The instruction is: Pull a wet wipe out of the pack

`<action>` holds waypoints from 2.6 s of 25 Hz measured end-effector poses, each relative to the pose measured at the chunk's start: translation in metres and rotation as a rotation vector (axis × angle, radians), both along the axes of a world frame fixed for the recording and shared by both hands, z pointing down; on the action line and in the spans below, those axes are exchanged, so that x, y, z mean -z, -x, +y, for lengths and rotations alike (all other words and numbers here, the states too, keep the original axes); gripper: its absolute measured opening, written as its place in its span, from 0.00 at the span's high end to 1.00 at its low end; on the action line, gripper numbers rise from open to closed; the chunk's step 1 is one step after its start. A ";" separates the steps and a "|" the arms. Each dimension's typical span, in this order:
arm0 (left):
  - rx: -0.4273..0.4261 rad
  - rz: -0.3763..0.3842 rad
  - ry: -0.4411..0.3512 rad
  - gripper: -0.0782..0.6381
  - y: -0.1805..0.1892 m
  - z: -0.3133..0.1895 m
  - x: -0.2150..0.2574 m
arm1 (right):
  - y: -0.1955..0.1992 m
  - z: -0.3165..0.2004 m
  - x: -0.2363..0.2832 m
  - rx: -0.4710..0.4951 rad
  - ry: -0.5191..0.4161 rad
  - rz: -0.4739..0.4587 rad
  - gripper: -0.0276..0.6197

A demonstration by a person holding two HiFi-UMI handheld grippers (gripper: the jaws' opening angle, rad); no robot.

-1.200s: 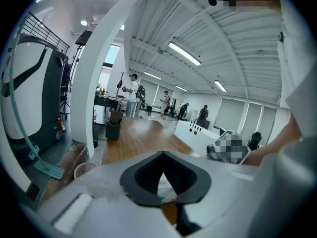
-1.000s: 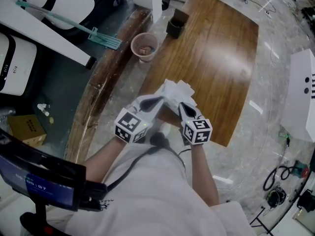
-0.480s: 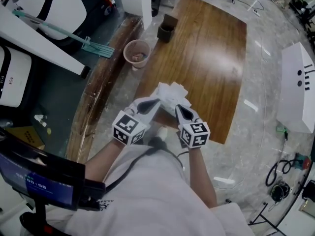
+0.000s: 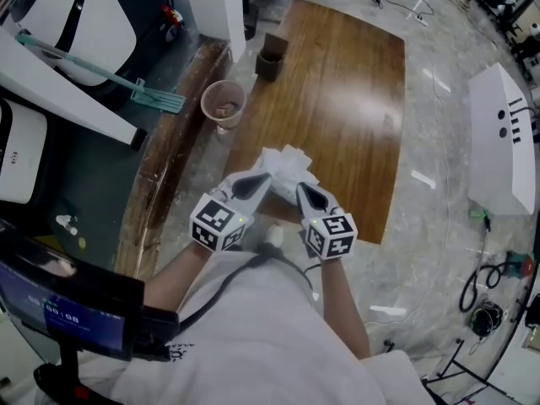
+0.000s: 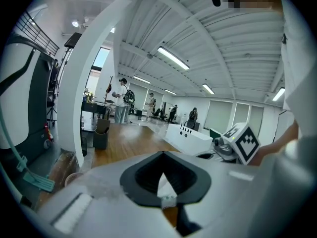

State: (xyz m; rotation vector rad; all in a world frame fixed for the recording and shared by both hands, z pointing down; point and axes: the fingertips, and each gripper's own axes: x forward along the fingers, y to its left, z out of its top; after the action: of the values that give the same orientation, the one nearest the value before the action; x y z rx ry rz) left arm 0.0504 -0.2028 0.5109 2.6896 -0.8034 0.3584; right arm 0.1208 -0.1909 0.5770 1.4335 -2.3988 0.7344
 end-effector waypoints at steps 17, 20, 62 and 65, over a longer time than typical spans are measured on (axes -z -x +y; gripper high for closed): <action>-0.086 0.026 -0.036 0.89 -0.022 0.003 0.018 | -0.014 0.008 0.045 -0.074 -0.097 -0.005 0.94; -0.104 0.030 -0.041 0.89 -0.026 0.001 0.020 | -0.015 0.008 0.058 -0.087 -0.127 -0.007 0.94; -0.123 0.117 -0.136 0.89 -0.019 -0.020 0.089 | -0.058 0.025 0.184 -0.258 -0.419 -0.042 0.94; -0.117 0.109 -0.129 0.89 -0.021 -0.017 0.085 | -0.060 0.027 0.180 -0.250 -0.410 -0.043 0.94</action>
State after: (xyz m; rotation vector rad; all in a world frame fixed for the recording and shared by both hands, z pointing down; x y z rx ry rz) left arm 0.0711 -0.2202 0.4255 2.8558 -0.6602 0.1904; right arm 0.1805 -0.1643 0.3966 1.9173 -2.5337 0.3320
